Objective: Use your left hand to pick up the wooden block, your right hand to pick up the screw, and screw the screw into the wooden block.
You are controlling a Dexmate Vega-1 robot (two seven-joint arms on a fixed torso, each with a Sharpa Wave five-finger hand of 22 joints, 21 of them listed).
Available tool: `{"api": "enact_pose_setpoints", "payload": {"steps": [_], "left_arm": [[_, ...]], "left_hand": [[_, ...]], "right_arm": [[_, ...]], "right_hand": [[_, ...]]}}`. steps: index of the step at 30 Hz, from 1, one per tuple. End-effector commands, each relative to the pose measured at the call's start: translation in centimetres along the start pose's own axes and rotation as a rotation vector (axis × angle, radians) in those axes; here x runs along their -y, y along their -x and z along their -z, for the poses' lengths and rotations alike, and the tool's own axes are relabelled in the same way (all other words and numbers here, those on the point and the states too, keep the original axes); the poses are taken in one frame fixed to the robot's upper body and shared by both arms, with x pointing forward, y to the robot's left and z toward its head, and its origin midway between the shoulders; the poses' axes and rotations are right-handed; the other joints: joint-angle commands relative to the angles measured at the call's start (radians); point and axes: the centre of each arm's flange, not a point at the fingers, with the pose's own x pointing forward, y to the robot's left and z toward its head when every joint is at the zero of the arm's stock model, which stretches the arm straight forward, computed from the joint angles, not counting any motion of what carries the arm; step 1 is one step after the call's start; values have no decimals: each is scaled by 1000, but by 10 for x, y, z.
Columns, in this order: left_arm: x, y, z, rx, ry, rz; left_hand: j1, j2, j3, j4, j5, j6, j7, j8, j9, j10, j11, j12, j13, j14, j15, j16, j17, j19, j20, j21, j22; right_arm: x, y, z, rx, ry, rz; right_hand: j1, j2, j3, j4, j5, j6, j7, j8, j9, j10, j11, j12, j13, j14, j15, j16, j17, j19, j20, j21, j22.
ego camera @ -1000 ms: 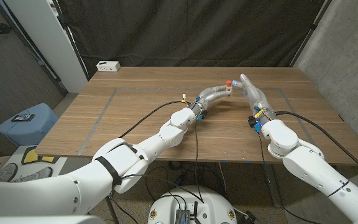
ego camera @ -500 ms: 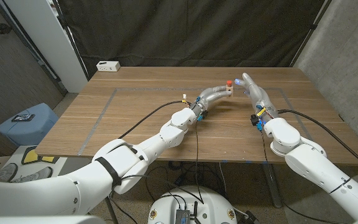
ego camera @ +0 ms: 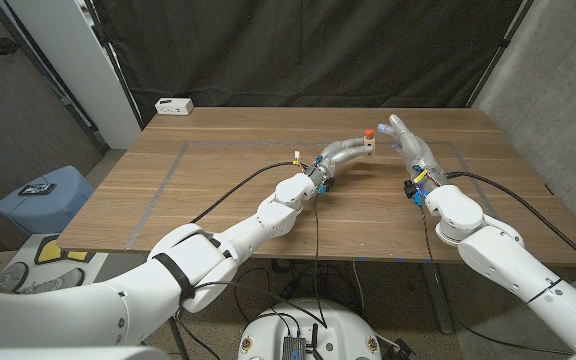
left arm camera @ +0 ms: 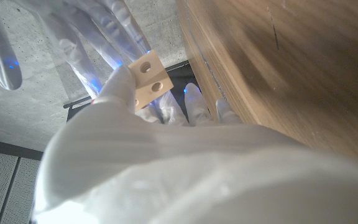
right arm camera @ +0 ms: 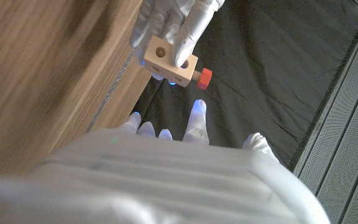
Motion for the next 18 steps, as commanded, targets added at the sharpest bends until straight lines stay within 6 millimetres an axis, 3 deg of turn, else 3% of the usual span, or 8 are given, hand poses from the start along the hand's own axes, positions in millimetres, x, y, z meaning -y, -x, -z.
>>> {"api": "enact_pose_setpoints", "payload": {"steps": [1,18], "left_arm": [[-1,1,0,1,-1,-2],[-2,1,-1,5,-2,0]], "left_hand": [[-3,6,10,3,7,1,-1,8,5,5,-4,1,2,3,-31,0,2,2,8,8,5],[-3,1,12,-2,7,6,0,10,4,5,-5,-1,-2,4,-36,-1,1,1,4,8,5]], "right_arm": [[-2,-6,3,-8,-6,-27],[-5,-8,9,-20,-12,-49]], "right_hand": [[-15,-2,2,-2,7,-13,-4,-4,0,-78,3,-3,3,-159,2,1,3,-6,4,1,3],[-35,-6,-5,7,7,-27,9,3,-1,-100,1,-4,3,-171,-2,0,7,-15,4,0,4]]}}
